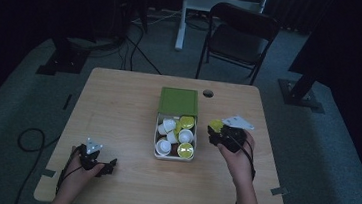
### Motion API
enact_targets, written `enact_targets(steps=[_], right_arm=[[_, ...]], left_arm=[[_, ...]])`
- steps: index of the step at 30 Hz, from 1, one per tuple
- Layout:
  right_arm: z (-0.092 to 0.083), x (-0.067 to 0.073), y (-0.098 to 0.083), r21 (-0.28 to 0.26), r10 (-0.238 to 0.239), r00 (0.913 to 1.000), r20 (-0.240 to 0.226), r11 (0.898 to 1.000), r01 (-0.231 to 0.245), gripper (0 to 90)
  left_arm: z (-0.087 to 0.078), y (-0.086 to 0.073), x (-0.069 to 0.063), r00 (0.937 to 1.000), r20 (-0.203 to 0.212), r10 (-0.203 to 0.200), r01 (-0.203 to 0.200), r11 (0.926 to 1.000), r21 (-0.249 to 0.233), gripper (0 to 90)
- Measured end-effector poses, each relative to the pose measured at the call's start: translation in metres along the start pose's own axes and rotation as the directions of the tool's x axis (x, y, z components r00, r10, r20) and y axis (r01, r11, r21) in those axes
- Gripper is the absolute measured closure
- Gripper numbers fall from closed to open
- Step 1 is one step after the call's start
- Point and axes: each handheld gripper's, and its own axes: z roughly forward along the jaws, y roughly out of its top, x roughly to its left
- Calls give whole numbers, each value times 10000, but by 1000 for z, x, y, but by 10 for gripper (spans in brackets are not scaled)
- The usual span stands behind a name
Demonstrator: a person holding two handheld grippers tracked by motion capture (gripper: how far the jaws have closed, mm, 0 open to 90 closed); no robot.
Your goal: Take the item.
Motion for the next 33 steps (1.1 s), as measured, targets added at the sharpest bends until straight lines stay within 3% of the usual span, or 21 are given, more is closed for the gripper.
enact_targets(steps=[13,33], right_arm=[[2,-26,-29,298,442,9968,663,9985,-463,377],[7,-66,-79,816,1155,9815,1527,9883,-1290,377]], left_arm=[[0,0,0,10000,12,1,-1,10000,31,24],[0,0,0,10000,11,3,-3,10000,35,24]])
